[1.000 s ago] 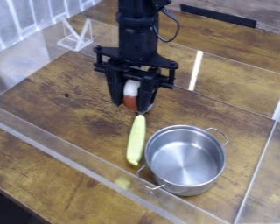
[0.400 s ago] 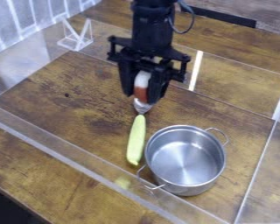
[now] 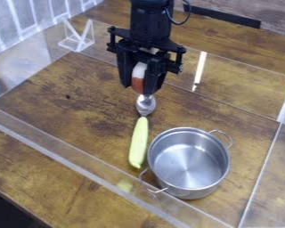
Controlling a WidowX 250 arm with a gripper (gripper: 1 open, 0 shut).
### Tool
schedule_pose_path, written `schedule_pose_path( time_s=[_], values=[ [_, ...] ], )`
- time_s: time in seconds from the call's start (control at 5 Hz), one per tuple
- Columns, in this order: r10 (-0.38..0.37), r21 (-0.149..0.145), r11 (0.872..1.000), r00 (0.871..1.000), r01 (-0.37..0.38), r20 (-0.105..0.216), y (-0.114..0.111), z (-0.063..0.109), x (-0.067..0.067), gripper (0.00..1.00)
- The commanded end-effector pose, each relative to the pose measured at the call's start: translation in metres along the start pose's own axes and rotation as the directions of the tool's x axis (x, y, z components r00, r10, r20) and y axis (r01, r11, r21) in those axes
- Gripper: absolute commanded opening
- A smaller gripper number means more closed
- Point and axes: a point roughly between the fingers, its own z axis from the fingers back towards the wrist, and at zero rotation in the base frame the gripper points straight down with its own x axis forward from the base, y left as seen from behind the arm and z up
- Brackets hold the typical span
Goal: Remove the mushroom from the silver pot and put it on the table
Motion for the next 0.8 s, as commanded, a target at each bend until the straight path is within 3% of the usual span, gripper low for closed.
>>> schedule_pose_path(
  time_s=[0.0,0.4,0.6],
  values=[
    [0.012,-0.002,1.000,0.999,-0.012,0.030,0.001,0.007,-0.004,0.00],
    [0.053,-0.003,0.999,0.998,-0.053,0.022,0.005,-0.007,-0.010,0.00],
    [0.025,0.000,1.000,0.999,-0.025,0.022,0.003,-0.017,-0.002,0.00]
  ],
)
